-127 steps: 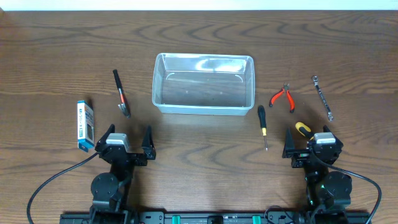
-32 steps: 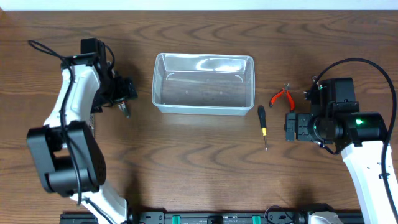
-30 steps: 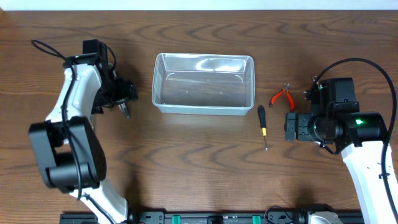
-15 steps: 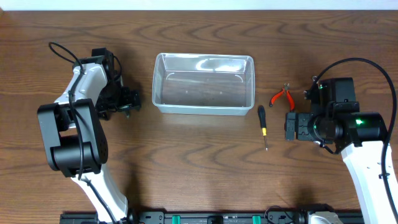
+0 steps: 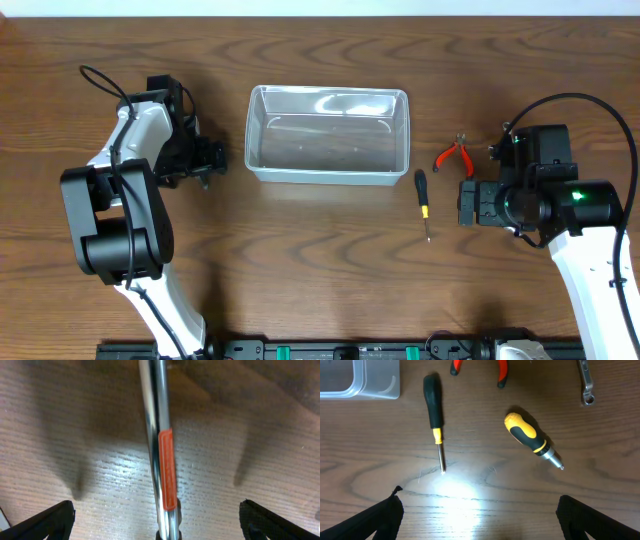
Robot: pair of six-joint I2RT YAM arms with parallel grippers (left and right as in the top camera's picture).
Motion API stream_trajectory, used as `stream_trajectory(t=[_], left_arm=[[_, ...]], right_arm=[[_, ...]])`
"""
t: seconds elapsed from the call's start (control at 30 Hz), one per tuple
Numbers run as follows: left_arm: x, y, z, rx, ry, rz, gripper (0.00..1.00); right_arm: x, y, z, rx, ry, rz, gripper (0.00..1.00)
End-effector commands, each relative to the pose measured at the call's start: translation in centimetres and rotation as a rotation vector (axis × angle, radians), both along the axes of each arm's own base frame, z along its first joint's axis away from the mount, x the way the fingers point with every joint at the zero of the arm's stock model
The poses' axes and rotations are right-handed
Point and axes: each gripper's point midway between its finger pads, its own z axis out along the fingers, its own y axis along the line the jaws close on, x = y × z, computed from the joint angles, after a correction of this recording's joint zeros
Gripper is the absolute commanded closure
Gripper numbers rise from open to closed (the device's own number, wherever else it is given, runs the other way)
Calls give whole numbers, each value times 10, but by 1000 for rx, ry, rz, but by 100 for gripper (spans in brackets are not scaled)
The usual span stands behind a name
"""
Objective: Pack container
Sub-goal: 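Lower the left gripper and grasp the red-handled tool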
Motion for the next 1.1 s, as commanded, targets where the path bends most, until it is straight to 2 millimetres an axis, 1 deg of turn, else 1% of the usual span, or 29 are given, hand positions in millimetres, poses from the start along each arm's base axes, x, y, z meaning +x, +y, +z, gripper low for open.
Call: stream_trajectory(t=[0.0,0.1,0.4,0.53,0.73,0.93,1.07], left_arm=[[-3,-1,-7,-13,20,-2,2],[-3,-1,-9,-14,24,-2,2],[-8,0,-22,-10,63,-2,2],[-8,4,-23,15,67,-1,2],[-10,3,-23,13,75,-3,1],[-11,3,-22,13,79,-3,18],[-12,3,-22,13,82,-3,24]], right_arm=[[4,-1,9,-6,-28,2,1],[4,-1,9,-6,-28,2,1],[3,-1,8,-7,-25,2,1],[3,-1,8,-7,-24,2,1],[2,-1,8,-7,-22,2,1],[2,-1,8,-7,-20,2,1],[2,-1,8,-7,-20,2,1]])
